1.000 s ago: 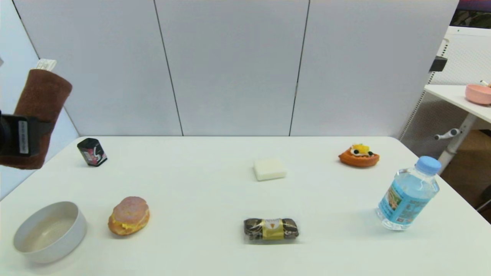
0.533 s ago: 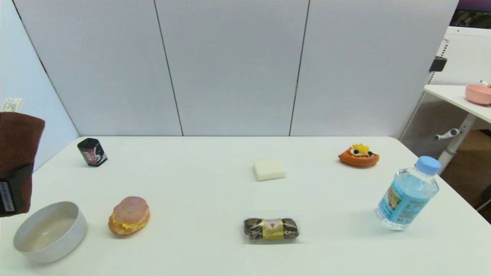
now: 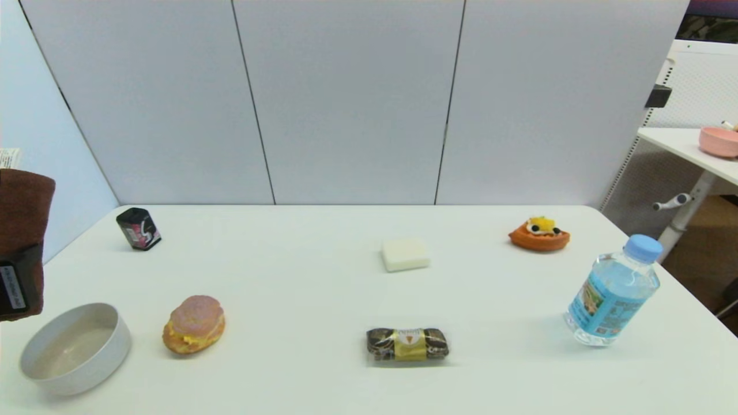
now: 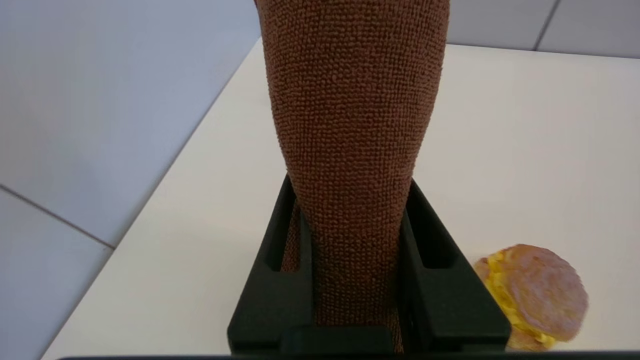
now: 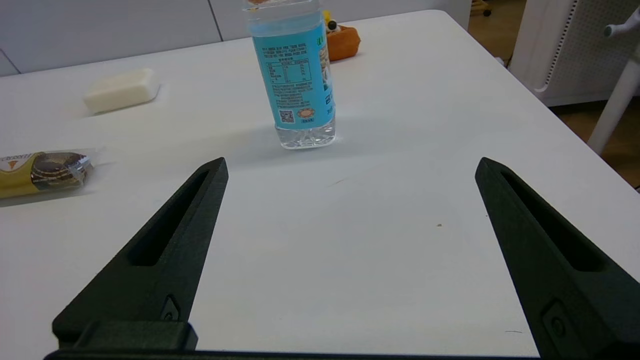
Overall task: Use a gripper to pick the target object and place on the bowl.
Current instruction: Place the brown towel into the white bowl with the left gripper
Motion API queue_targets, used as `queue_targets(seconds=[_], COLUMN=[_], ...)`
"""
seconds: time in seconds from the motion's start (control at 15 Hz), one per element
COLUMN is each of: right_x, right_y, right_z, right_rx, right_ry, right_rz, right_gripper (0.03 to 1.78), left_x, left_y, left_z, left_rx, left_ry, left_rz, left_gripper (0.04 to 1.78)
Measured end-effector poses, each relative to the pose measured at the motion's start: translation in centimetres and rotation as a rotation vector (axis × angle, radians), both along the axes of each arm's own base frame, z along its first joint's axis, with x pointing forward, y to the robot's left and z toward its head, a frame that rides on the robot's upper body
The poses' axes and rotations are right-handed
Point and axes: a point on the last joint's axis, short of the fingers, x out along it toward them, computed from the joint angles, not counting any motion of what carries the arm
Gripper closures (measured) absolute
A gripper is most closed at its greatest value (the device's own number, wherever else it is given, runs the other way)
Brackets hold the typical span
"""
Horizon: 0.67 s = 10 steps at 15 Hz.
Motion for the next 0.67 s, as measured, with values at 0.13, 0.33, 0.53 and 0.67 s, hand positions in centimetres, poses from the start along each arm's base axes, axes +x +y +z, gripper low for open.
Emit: queue_targets(seconds=[0.13, 0.33, 0.53, 0.67], right_x=[0.0, 0.0, 0.0, 0.0], right_y=[0.0, 0.0, 0.0, 0.0], right_z=[0.0, 0.0, 0.0, 0.0], right_rx=[0.000, 0.000, 0.000, 0.000], right_ry=[0.000, 0.000, 0.000, 0.000], right_rz=[0.000, 0.000, 0.000, 0.000], right_gripper=[0.10, 0.10, 0.10, 0.10], left_x=[0.2, 0.6, -0.3, -0.7], left_y=[0.1, 0.5, 0.6, 0.4], left_z=[0.9, 5.5, 11.3, 13.7], left_rx=[0.000, -0.070, -0.243, -0.397], left_ry=[0.010, 0.044, 0.166, 0.312], left_rz=[0.034, 0.088, 0.085, 0.046], left_gripper=[1.36, 1.36, 1.36, 1.36])
